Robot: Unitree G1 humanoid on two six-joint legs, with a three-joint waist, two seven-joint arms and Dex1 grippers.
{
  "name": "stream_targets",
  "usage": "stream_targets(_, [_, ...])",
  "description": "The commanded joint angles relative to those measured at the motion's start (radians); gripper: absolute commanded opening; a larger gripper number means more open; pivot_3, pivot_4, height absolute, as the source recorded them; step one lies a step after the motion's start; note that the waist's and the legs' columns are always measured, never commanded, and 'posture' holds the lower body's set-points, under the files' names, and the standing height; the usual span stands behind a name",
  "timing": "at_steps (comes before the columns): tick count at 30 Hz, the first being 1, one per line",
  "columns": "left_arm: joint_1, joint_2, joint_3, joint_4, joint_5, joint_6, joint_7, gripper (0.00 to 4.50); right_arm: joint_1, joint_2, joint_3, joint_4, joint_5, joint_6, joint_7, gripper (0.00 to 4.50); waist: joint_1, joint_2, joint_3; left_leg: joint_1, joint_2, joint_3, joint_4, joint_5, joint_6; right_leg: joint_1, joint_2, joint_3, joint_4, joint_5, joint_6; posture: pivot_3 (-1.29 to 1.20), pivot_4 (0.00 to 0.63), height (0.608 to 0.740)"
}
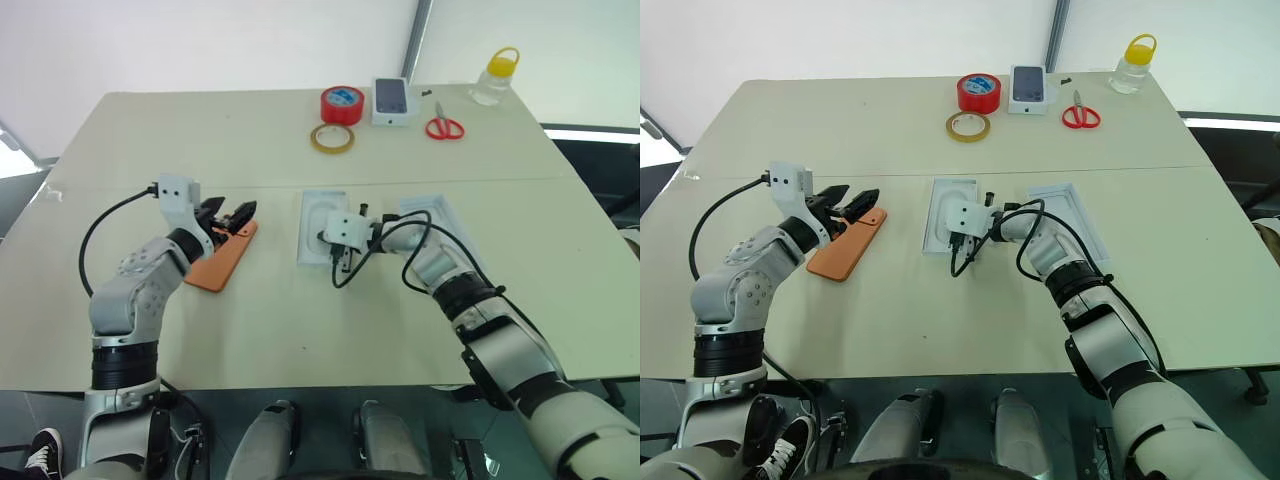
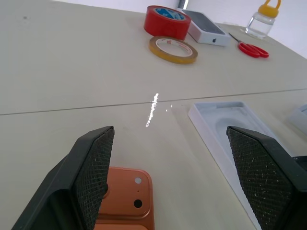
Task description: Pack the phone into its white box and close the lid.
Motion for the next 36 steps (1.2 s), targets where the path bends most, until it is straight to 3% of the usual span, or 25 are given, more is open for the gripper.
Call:
stream_targets(1, [-0.008, -0.002, 0.018, -0.035, -0.008, -0.016, 0.012, 3.94, -0.042, 0.011, 0.005, 0.035, -0.041, 0.003, -0.053, 0.05, 0.0, 0.0, 0.0, 0.0, 0.0, 0.0, 0.0, 0.0, 0.0, 0.0, 0.0, 0.0, 0.0, 0.0, 0.0, 0.0, 0.15, 0.74])
stream_targets(7, [-0.015, -0.012, 0.019, -0.027, -0.018, -0.009, 0.021, 3.94, -0.023, 0.022, -0.041, -0.023, 0.037, 0.019, 0.033, 0.05, 0.0, 0.0, 0.0, 0.0, 0.0, 0.0, 0.0, 0.0, 0.0, 0.0, 0.0, 0.0, 0.0, 0.0, 0.0, 0.0, 0.15, 0.74])
stream_targets(15, [-0.021, 0.125, 0.108, 0.092, -0.089, 0.13, -0.052, 3.94, 0.016, 0.074, -0.168, -0.254, 0.222, 0.152, 0.056, 0.05, -0.022, 0.0, 0.0, 0.0, 0.0, -0.001, -0.001, 0.0, 0.0, -0.001, 0.0, 0.0, 0.002, 0.0, 0.0, 0.0, 0.15, 0.74])
stream_targets(21, [0.013, 0.33, 0.119, 0.26, -0.132, 0.227, -0.285, 3.94, 0.082, 0.167, -0.073, -0.434, 0.167, 0.294, -0.006, 0.05, -0.026, 0.0, 0.0, 0.0, 0.001, -0.001, -0.002, 0.001, -0.001, -0.004, 0.001, 0.001, 0.004, 0.0, 0.0, 0.0, 0.15, 0.74])
stream_targets(26, [0.01, 0.481, 0.035, 0.459, -0.064, 0.176, -0.493, 3.94, 0.131, 0.233, 0.059, -0.535, 0.094, 0.44, -0.014, 0.05, -0.03, 0.0, 0.0, 0.0, 0.0, -0.001, -0.003, 0.001, -0.001, -0.01, 0.001, 0.001, 0.007, 0.0, -0.001, 0.0, 0.15, 0.74])
stream_targets(31, [-0.023, 0.519, -0.008, 0.587, -0.013, 0.126, -0.595, 3.94, 0.131, 0.268, 0.095, -0.567, 0.091, 0.555, -0.008, 0.05, -0.016, -0.001, -0.001, 0.0, -0.001, -0.001, -0.003, 0.001, -0.001, -0.01, 0.0, 0.001, 0.007, 0.0, -0.001, 0.0, 0.15, 0.74])
stream_targets(36, [-0.066, 0.462, -0.089, 0.668, 0.063, 0.063, -0.627, 3.94, 0.139, 0.264, 0.166, -0.561, 0.048, 0.588, 0.005, 0.05, -0.019, -0.001, -0.001, 0.0, -0.001, -0.002, -0.003, 0.001, -0.001, -0.01, 0.0, 0.001, 0.007, 0.0, -0.001, 0.0, 0.15, 0.74])
